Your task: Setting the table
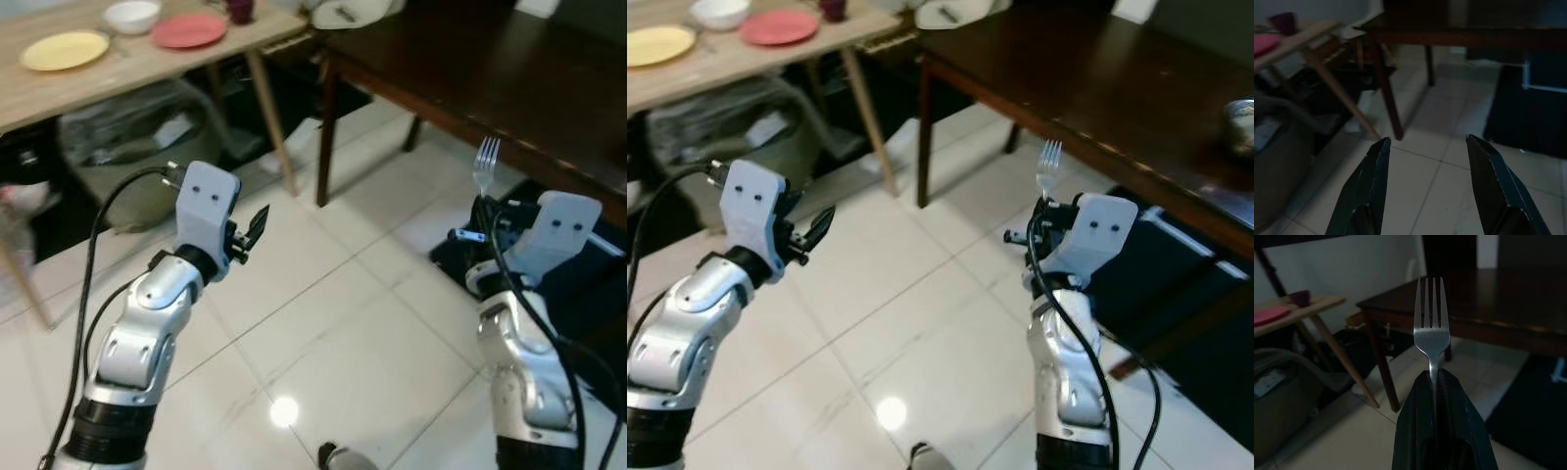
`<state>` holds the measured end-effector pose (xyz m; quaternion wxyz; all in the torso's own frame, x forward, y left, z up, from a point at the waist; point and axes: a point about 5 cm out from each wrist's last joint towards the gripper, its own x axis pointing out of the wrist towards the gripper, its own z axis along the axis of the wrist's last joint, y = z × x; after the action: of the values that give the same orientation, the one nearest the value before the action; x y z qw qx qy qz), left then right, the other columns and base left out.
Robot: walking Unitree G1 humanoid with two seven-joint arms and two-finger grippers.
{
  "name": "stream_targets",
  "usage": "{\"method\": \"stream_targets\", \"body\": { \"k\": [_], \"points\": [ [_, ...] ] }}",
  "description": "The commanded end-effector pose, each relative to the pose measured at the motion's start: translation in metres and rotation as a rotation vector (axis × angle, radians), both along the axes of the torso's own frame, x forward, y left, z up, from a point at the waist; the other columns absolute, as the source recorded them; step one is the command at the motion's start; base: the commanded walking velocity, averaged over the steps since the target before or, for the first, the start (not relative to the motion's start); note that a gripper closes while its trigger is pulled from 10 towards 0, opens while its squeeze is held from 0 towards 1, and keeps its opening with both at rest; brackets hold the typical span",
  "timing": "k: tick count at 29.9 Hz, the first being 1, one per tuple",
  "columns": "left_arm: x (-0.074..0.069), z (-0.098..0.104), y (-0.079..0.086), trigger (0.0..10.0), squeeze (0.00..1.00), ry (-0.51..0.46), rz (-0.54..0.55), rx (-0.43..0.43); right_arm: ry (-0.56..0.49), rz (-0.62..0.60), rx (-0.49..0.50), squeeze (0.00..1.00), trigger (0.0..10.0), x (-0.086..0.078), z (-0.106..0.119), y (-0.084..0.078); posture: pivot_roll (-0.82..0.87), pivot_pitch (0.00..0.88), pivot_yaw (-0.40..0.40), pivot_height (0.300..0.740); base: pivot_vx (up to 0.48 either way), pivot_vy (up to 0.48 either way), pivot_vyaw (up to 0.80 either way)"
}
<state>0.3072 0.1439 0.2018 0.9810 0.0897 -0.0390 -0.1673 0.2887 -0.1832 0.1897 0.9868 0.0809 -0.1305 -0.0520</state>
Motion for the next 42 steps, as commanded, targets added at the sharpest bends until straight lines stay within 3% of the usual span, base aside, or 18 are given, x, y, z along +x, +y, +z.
{"method": "stream_targets", "body": {
  "k": [1,30,35,42],
  "points": [
    [0.002,-0.002,0.003,10.0,0.00,0.012,-0.002,-0.008,0.014,-0.004,0.000,0.00,10.0,-0.001,-0.003,-0.001,-0.07,0.058,0.098,0.740,0.000,0.000,-0.80],
    [0.003,0.002,-0.003,10.0,0.00,0.018,-0.054,-0.079,0.015,-0.007,-0.010,0.00,10.0,-0.002,-0.002,-0.003,-0.09,0.060,0.094,0.740,0.000,0.000,-0.80],
    [0.002,-0.001,0.003,10.0,0.00,0.021,-0.010,-0.106,0.012,0.012,-0.019,0.00,10.0,0.001,0.000,-0.001,-0.09,0.055,0.074,0.740,0.000,0.000,-0.80],
    [-0.012,-0.011,0.014,10.0,0.00,0.017,0.090,-0.105,0.017,0.152,-0.028,0.00,10.0,0.019,0.003,0.019,-0.03,0.044,-0.005,0.740,0.000,0.000,-0.80]
  ]
}}
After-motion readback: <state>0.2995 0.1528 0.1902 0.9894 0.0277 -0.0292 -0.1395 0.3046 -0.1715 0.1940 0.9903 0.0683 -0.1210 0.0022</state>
